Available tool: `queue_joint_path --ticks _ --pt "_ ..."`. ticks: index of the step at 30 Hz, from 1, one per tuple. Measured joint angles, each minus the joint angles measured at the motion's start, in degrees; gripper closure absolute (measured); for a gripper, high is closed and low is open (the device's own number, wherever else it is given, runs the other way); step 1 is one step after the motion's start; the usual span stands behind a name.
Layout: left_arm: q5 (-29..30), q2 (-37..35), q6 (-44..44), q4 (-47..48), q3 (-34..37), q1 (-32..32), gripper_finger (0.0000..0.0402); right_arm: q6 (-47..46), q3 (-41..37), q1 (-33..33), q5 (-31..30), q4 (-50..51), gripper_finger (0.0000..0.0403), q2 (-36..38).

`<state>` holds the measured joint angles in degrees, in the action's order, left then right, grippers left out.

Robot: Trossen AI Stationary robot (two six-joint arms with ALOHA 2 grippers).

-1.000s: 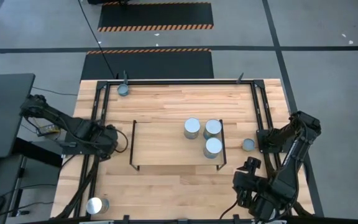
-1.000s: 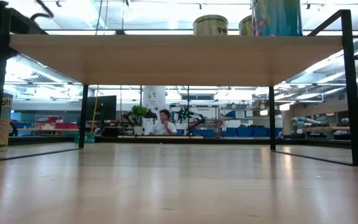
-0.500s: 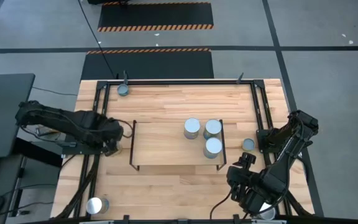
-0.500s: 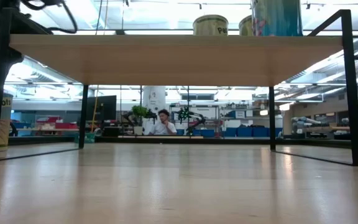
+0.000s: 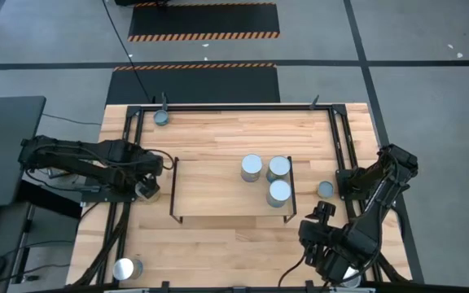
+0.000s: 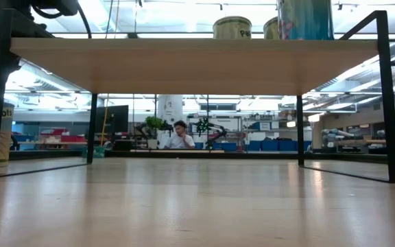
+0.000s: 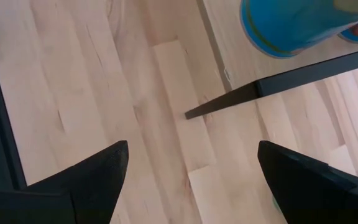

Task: Pick and place cans onto a shelf
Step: Put the canned carrots on the shelf

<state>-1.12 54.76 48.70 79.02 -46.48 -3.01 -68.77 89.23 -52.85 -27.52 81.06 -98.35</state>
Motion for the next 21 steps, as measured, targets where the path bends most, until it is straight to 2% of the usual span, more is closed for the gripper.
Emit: queue_joint_path --ticks 4,7,16,21 --pt "1.8 0.0 -0.9 -0.7 0.0 0.0 0.0135 0.0 0.0 -0.6 -0.1 -0.3 0.0036 0.0" --pt "1.3 0.0 -1.1 -4.0 0.0 0.3 0.0137 0.0 0.0 -0.7 -0.1 -0.3 0.0036 0.0" --pt "1.0 0.0 0.2 -3.4 0.0 2.8 0.006 0.0 0.0 -0.7 -0.1 -0.5 0.0036 0.0" --pt "0.5 0.5 2.9 -4.6 0.9 2.9 0.0047 0.0 0.0 -0.7 -0.1 -1.1 0.0036 0.0"
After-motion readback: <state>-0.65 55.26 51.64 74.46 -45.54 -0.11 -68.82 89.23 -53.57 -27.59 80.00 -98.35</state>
